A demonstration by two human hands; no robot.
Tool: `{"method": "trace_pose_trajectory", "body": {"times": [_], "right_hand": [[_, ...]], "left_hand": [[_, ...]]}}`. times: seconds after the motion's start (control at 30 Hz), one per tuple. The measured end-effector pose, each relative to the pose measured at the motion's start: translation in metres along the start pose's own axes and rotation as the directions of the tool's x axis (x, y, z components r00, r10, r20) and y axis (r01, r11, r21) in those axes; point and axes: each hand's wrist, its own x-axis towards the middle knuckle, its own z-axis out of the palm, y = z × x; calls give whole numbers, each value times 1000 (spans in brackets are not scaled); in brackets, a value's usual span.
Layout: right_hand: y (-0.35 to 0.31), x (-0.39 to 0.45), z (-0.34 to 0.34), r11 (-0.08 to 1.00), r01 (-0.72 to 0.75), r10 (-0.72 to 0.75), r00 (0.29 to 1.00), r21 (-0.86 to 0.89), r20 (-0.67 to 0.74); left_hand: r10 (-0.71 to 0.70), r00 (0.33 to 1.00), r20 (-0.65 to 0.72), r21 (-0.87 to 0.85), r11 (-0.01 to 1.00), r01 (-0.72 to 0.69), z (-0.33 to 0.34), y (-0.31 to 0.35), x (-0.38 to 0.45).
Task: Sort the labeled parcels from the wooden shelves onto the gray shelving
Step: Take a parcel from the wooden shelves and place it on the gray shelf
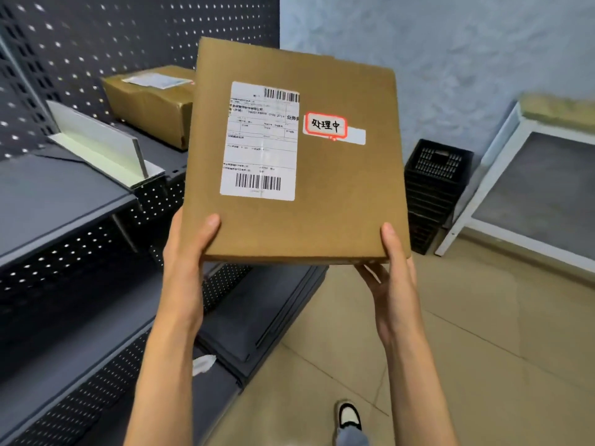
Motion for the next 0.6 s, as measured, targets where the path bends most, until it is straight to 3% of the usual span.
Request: {"method": "trace_pose_trajectory", "body": {"times": [0.3,0.6], "right_hand": [[-19,149,43,993,-113,101,969,39,226],[-29,248,101,984,-178,149,862,13,485]], "left_hand": [[141,961,-239,59,990,-131,56,-7,81],[232,871,-432,129,972,-195,82,1,138]]}}
